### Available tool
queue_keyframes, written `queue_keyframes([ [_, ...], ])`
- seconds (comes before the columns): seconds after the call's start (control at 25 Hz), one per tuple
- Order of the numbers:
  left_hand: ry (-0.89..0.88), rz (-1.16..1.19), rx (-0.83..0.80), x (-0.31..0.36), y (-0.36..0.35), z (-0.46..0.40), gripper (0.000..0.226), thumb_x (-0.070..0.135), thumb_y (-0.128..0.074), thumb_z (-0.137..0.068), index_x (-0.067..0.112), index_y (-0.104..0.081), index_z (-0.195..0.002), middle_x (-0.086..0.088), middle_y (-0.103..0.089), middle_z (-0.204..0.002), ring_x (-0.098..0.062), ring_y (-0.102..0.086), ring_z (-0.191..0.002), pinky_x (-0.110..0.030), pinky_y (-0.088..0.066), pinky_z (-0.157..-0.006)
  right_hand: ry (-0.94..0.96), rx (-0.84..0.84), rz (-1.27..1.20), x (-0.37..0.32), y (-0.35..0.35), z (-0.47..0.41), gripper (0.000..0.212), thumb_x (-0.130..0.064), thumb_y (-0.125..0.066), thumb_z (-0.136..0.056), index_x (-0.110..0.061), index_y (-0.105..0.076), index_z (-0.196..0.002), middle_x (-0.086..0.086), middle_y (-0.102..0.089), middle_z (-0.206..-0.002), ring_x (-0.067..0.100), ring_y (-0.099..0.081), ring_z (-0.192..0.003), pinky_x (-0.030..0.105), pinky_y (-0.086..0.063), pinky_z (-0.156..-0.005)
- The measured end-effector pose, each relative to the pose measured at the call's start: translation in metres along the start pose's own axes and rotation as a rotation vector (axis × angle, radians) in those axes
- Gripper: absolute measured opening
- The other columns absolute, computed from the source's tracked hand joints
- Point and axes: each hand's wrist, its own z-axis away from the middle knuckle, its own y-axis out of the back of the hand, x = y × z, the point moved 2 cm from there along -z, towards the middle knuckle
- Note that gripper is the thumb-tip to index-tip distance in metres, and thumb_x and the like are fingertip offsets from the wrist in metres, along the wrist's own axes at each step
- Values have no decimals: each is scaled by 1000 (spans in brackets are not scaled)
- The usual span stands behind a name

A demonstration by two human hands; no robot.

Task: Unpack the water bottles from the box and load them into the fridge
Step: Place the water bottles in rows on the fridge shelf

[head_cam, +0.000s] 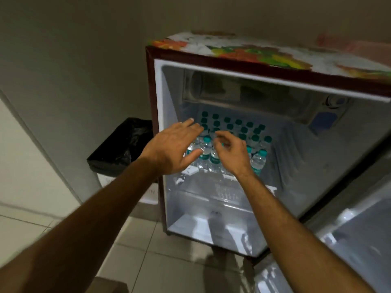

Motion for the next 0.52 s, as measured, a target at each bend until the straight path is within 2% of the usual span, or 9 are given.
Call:
queue_keyframes([
  [0.12,103,99,-25,15,-30,10,67,54,-33,-98,16,-32,-154,-6,-36,-158,-21,-26,-149,-40,-19,-122,-18,-17,-19,13,6,33,36,-31,-63,-96,-27,-63,-131,-9,-63,-132,3,-55,-119,27,-44,-103],
  [0.24,156,155,12,29,-69,3,65,52,-39,-99,16,-37,-152,-6,-39,-156,-20,-29,-148,-40,-20,-123,-12,-20,11,34,12,43,39,-30,-63,-96,-28,-59,-135,-7,-55,-142,8,-46,-132,28,-36,-108],
  [0.36,229,202,91,37,-82,-10,63,49,-44,-98,14,-41,-150,-8,-43,-153,-22,-34,-146,-34,-18,-119,12,-30,12,41,11,36,42,-30,-62,-97,-27,-56,-138,-5,-52,-147,12,-42,-138,36,-34,-115],
  [0.48,203,236,216,48,-79,-11,59,46,-47,-98,6,-50,-143,-13,-52,-145,-25,-43,-140,-38,-30,-116,48,-37,22,41,10,29,44,-32,-57,-99,-24,-52,-142,-1,-49,-150,16,-39,-141,41,-33,-117],
  [0.52,218,266,213,52,-80,-12,59,46,-48,-98,6,-51,-142,-13,-53,-144,-25,-45,-139,-38,-33,-114,74,-35,8,39,11,27,45,-33,-55,-99,-21,-51,-142,2,-48,-150,17,-38,-142,43,-33,-117],
])
